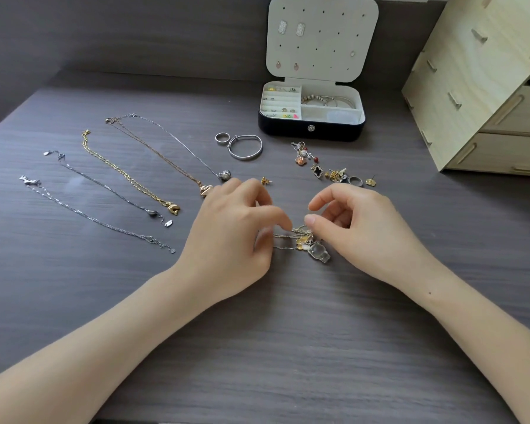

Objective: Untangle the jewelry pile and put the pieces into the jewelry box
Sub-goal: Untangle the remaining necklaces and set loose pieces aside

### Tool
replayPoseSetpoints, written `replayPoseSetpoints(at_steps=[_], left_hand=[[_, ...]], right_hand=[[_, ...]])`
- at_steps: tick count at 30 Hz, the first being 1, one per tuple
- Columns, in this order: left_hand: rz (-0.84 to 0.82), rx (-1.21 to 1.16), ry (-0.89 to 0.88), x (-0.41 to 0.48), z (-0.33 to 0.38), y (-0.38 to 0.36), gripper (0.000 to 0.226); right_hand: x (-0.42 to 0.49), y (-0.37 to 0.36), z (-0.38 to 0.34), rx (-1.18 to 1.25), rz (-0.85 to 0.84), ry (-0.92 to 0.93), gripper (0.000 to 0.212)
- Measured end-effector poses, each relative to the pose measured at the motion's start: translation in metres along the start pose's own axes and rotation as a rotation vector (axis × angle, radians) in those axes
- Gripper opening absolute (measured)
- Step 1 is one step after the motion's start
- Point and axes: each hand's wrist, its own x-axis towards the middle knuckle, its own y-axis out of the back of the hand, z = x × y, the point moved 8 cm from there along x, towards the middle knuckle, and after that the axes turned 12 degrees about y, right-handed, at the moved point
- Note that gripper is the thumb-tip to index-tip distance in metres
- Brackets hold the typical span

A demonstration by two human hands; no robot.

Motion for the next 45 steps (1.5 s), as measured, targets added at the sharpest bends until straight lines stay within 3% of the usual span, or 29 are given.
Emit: replayPoseSetpoints(at_steps=[5, 13, 25, 45], left_hand=[[-0.094, 0.019, -0.125, -0.009, 0.012, -0.007, 0.052], [-0.122, 0.033, -0.195, -0.024, 0.022, -0.003, 0.049], [-0.214, 0.033, -0.285, -0.042, 0.035, -0.009, 0.059], [-0.208, -0.051, -0.34, -0.054, 0.019, 0.01, 0.04]], right_hand=[[-0.005, 0.005, -0.006, -0.117, -0.069, -0.001, 0.015], [-0.024, 0.003, -0.014, -0.238, -0.28, -0.053, 0.023], [-0.052, 0.006, -0.019, -0.202, -0.334, -0.046, 0.02], [-0.061, 0.011, -0.018, -0.289, -0.428, 0.018, 0.011]])
